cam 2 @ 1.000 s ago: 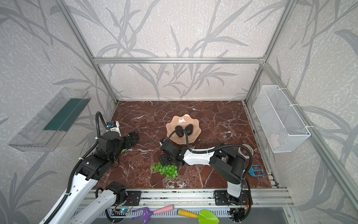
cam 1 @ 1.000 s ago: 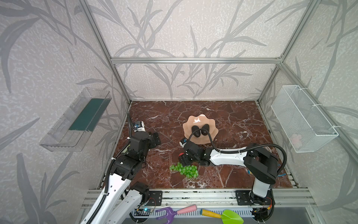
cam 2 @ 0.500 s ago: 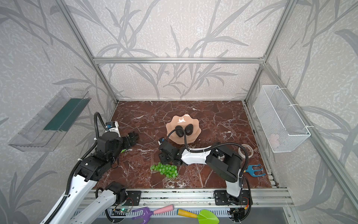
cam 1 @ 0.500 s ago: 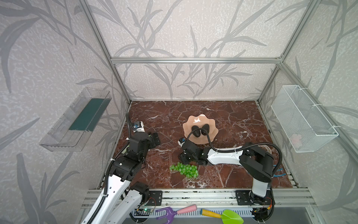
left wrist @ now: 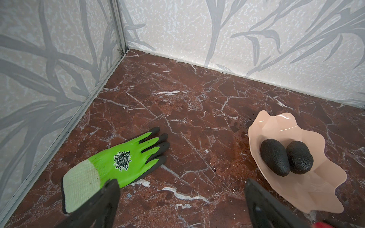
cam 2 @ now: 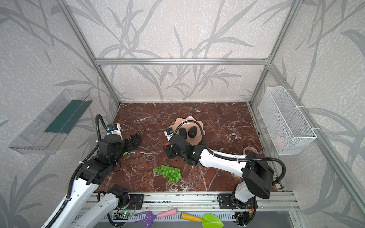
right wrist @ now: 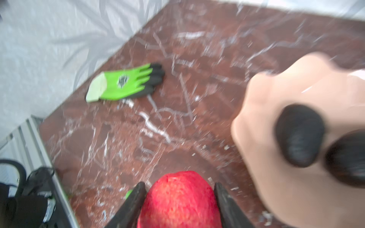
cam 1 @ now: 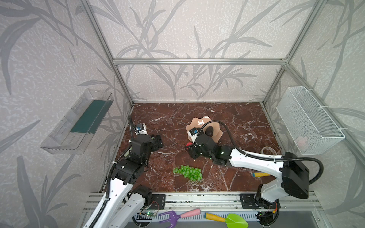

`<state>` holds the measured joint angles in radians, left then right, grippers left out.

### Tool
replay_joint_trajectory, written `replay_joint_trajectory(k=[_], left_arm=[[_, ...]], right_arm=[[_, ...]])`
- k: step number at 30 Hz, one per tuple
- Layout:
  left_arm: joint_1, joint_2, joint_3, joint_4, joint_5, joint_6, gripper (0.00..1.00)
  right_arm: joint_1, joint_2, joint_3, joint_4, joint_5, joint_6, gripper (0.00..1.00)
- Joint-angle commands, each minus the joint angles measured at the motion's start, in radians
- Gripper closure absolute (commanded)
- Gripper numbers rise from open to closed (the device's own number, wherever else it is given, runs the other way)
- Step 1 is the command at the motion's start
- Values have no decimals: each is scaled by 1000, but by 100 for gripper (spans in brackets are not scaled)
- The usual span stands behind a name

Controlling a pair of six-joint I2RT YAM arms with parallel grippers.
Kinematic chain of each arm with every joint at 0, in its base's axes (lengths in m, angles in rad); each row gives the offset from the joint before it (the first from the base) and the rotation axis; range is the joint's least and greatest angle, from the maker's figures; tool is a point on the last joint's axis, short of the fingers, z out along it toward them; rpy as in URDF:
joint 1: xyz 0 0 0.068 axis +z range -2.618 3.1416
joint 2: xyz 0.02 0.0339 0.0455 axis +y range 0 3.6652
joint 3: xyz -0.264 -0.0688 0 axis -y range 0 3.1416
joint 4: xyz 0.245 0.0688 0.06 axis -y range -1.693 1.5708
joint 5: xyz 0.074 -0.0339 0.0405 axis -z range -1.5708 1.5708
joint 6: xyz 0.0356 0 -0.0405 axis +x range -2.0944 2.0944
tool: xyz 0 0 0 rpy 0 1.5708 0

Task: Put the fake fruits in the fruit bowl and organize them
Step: 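Place the red apple in the bowl next to the avocados with the right gripper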

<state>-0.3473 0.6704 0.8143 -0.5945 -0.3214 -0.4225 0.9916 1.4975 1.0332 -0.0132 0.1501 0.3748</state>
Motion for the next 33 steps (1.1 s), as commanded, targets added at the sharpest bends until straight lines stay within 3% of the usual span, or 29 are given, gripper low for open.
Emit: replay_joint_trajectory(k=[1, 12, 24, 33], left_arm=[[5, -15, -3, -14, -20, -18, 2], [5, -22, -11, -13, -18, -25, 2], [5, -27, -14, -11, -24, -22, 2], [5, -33, -17, -13, -27, -26, 2]], right_arm=[[-88, -26, -15, -57, 28, -57, 50], [-272, 112, -9, -12, -40, -111, 50], [-297, 242, -3, 16, -20, -112, 49], [-304, 292, 1, 25, -27, -103, 42]])
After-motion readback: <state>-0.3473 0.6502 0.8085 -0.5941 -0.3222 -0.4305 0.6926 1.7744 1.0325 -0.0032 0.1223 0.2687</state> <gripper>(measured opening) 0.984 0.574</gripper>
